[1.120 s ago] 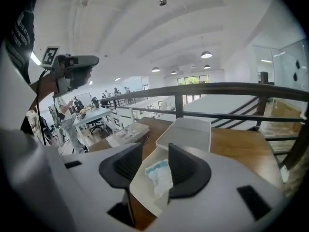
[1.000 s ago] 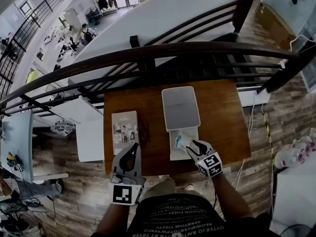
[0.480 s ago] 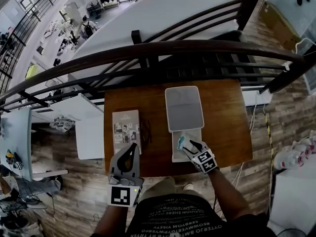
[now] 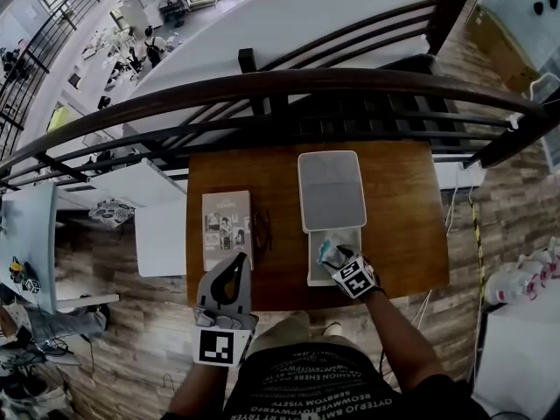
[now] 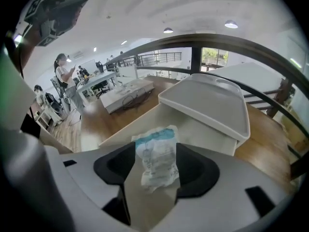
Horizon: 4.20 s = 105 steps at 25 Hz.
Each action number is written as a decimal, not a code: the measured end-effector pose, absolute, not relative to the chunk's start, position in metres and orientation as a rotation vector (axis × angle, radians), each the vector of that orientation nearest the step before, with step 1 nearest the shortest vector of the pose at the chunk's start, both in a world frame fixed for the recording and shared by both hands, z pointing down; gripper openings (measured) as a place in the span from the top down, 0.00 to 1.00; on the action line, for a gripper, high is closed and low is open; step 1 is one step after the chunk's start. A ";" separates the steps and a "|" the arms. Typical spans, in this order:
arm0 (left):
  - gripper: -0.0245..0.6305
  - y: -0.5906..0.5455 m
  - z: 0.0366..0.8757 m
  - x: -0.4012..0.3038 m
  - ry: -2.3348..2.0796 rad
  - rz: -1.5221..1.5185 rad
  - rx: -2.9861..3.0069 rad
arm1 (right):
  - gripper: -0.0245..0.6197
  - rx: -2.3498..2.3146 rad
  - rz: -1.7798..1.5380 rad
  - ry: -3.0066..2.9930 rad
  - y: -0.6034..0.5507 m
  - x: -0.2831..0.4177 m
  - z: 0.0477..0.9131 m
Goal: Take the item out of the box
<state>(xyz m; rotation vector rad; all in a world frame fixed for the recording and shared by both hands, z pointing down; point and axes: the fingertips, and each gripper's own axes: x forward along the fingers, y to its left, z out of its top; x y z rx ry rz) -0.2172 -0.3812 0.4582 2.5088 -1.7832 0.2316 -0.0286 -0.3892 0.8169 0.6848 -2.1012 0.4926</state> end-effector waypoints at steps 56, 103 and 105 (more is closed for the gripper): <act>0.96 -0.265 0.405 -0.138 -1.803 0.129 2.615 | 0.91 0.981 0.384 -2.568 -0.317 0.015 0.595; 0.96 -0.178 0.384 -0.092 -1.846 0.050 2.634 | 0.92 1.004 -0.048 -2.793 -0.215 0.056 0.404; 0.96 -0.178 0.385 -0.091 -1.845 0.053 2.636 | 0.92 1.006 -0.039 -2.793 -0.215 0.057 0.405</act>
